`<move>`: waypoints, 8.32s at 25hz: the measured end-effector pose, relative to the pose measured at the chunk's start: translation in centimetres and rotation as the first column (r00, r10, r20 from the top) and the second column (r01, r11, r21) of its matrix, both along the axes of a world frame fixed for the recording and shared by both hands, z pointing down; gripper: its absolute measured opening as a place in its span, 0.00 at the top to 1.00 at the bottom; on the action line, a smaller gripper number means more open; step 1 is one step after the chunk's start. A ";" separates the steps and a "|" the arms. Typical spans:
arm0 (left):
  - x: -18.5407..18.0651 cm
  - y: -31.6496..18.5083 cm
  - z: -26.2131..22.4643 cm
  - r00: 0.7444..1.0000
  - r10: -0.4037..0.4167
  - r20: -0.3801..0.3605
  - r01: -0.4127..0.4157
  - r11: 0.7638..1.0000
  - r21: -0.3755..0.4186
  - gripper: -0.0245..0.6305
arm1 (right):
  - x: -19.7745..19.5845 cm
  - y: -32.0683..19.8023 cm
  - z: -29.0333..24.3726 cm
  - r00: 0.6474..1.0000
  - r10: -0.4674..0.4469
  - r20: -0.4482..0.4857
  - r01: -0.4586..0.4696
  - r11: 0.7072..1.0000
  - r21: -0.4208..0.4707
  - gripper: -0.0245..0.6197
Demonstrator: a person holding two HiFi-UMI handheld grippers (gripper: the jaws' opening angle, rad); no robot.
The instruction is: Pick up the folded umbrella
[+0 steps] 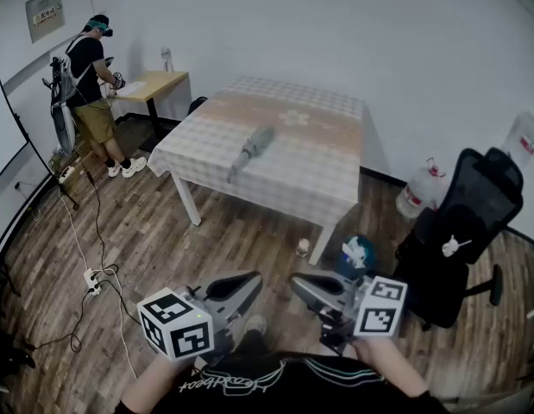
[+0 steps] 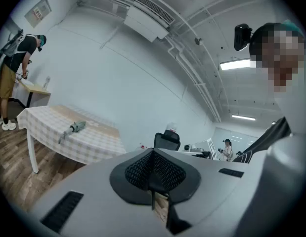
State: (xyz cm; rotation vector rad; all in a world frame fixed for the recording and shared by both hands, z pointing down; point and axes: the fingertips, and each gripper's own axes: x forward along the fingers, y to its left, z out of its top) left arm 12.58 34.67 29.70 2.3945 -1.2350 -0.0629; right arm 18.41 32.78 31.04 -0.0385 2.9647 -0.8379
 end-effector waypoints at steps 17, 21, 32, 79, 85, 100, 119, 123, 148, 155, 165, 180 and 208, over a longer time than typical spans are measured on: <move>-2.0 -1.4 1.3 0.999 -0.044 -0.010 0.044 0.999 -0.023 0.97 | -1.7 -1.1 1.0 1.000 -0.028 -0.010 0.028 1.000 0.011 0.95; -3.4 -3.5 2.0 0.998 -0.051 -0.045 0.049 0.998 -0.035 0.97 | -2.9 -3.0 1.9 0.999 -0.029 -0.015 0.029 1.000 -0.010 0.95; -10.2 -13.5 4.5 0.998 -0.019 -0.053 0.013 0.994 -0.112 0.97 | -9.1 -12.8 4.4 0.999 0.031 -0.044 -0.034 0.997 -0.076 0.95; -24.4 -53.6 13.0 0.997 0.036 0.069 -0.015 0.959 -0.284 0.77 | -19.1 -51.0 9.2 0.959 0.250 -0.129 -0.274 0.935 -0.226 0.95; -24.9 -58.4 15.5 0.990 -0.010 0.142 0.056 0.945 -0.322 0.66 | -18.2 -55.4 10.4 0.959 0.246 -0.140 -0.275 0.927 -0.254 0.95; -25.7 -65.4 24.9 0.915 0.016 0.403 0.176 0.884 -0.433 0.52 | -16.6 -62.3 14.8 0.960 0.228 -0.161 -0.271 0.898 -0.345 0.95; -25.7 -67.1 34.2 0.850 0.111 0.515 0.229 0.803 -0.550 0.50 | -15.8 -68.8 16.5 0.953 0.253 -0.166 -0.299 0.870 -0.393 0.95; -25.7 -67.1 34.3 0.834 0.106 0.541 0.247 0.806 -0.539 0.50 | -15.9 -69.2 16.9 0.954 0.254 -0.161 -0.298 0.865 -0.404 0.95; -26.5 -67.1 33.9 0.900 0.187 0.393 0.093 0.800 -0.593 0.56 | -17.7 -60.2 17.8 0.938 0.295 -0.181 -0.346 0.811 -0.471 0.95; -26.4 -67.2 33.3 0.913 0.221 0.343 0.030 0.801 -0.598 0.56 | -17.4 -57.4 17.3 0.920 0.336 -0.201 -0.391 0.802 -0.451 0.95; -26.1 -64.3 28.9 0.942 0.217 0.254 -0.042 0.831 -0.555 0.56 | -16.7 -53.9 15.4 0.887 0.420 -0.191 -0.461 0.790 -0.403 0.95; -25.8 -55.8 15.3 0.972 0.230 0.058 -0.194 0.912 -0.362 0.56 | -18.2 -49.6 9.1 0.871 0.473 -0.130 -0.490 0.830 -0.266 0.95; -29.3 -46.8 0.2 0.960 0.263 -0.097 -0.268 0.963 -0.039 0.56 | -23.3 -43.0 -0.2 0.872 0.489 -0.022 -0.489 0.872 0.012 0.95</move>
